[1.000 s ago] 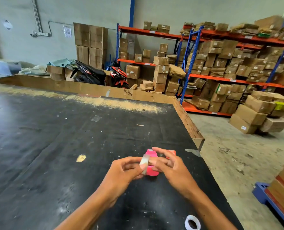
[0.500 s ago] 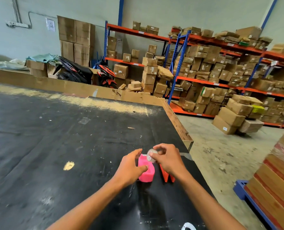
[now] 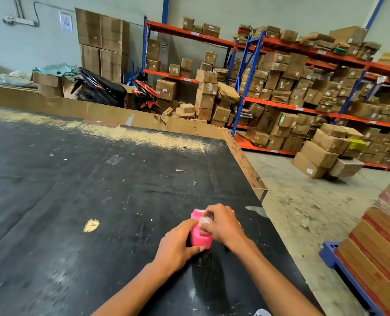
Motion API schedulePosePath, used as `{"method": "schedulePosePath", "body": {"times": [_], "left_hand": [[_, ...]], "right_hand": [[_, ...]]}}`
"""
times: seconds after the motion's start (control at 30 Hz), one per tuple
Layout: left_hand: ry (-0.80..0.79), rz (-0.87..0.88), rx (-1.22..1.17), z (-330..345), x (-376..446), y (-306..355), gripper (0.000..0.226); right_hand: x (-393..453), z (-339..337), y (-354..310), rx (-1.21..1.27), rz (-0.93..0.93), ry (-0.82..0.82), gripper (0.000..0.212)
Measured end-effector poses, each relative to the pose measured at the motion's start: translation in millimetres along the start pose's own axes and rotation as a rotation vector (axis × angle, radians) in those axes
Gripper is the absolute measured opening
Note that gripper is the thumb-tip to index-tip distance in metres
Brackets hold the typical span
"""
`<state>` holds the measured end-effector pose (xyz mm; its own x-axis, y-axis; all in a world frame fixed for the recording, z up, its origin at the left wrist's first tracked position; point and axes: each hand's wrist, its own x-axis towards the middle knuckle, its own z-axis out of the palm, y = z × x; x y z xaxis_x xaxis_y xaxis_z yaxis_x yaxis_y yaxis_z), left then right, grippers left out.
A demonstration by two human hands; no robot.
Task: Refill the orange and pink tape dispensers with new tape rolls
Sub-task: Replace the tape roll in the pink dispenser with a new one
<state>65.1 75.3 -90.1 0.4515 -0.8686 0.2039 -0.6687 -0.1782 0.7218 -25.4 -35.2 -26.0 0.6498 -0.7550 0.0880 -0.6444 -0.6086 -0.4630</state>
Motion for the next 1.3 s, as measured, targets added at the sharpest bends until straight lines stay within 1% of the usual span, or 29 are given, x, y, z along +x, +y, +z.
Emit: {"method": "schedulePosePath", "body": {"times": [0.07, 0.13, 0.23, 0.27, 0.3, 0.4, 0.47, 0.53, 0.63, 0.67, 0.73, 0.8, 0.87, 0.9, 0.97, 1.03, 1.13, 1.3], "left_hand": [[0.022, -0.013, 0.009, 2.0, 3.6, -0.8, 0.067], [0.019, -0.010, 0.022, 2.7, 5.4, -2.3, 0.072], [0.019, -0.002, 0.028, 3.0, 6.3, -5.2, 0.074], [0.022, 0.000, 0.028, 3.3, 6.7, -5.5, 0.073], [0.030, 0.003, 0.031, 3.3, 7.6, -5.1, 0.071], [0.031, 0.006, 0.040, 2.1, 10.9, -1.7, 0.073], [0.016, -0.003, 0.041, -0.3, 12.1, 1.2, 0.078], [0.015, -0.005, 0.030, -3.2, 13.3, 3.7, 0.078], [0.037, 0.001, 0.007, -3.3, 12.4, 5.5, 0.075], [0.054, -0.008, -0.004, -2.5, 12.0, 5.9, 0.074], [0.076, -0.033, -0.009, -0.7, 12.1, 5.9, 0.071], [0.087, -0.050, -0.010, 0.4, 13.2, 6.1, 0.070], [0.088, -0.064, -0.020, 0.1, 13.0, 6.8, 0.068], [0.087, -0.068, -0.030, 0.5, 13.2, 6.6, 0.068], [0.079, -0.072, -0.053, 0.3, 12.3, 6.5, 0.068], [0.071, -0.072, -0.076, 0.2, 12.1, 5.7, 0.069], [0.042, -0.052, -0.090, 1.0, 14.2, 4.0, 0.070], [-0.004, 0.007, -0.010, 3.4, 15.4, 3.0, 0.060]], "right_hand": [[0.5, 1.5, 0.2, -0.039, -0.017, -0.003, 0.016], [1.1, 3.0, 7.5, 0.077, -0.008, -0.019, 0.008], [0.1, 4.9, 18.1, 0.322, -0.014, -0.079, 0.018], [-0.6, 5.9, 19.9, 0.367, -0.020, -0.084, 0.020], [-0.9, 7.0, 20.8, 0.370, -0.033, -0.075, 0.020], [-0.6, 11.2, 20.4, 0.201, -0.074, -0.006, 0.023], [-1.2, 10.0, 20.1, 0.178, -0.095, 0.007, 0.025], [0.4, 6.8, 21.7, 0.227, -0.098, -0.010, 0.026], [4.4, 4.9, 27.0, 0.318, -0.063, -0.019, 0.014], [5.4, 4.2, 27.4, 0.327, -0.046, -0.026, 0.015], [9.7, 3.6, 26.8, 0.333, -0.015, -0.070, 0.025], [15.2, 2.2, 25.2, 0.355, -0.019, -0.122, 0.031], [19.7, 0.9, 24.0, 0.414, -0.037, -0.128, 0.035], [21.0, 0.2, 23.9, 0.438, -0.045, -0.110, 0.032], [23.2, -1.1, 24.9, 0.483, -0.072, -0.081, 0.021], [27.3, -3.6, 24.6, 0.514, -0.110, -0.078, 0.013], [40.1, -7.3, 24.0, 0.520, -0.164, -0.112, 0.012], [62.9, -6.7, 27.1, 0.492, -0.166, -0.180, 0.010]]}}
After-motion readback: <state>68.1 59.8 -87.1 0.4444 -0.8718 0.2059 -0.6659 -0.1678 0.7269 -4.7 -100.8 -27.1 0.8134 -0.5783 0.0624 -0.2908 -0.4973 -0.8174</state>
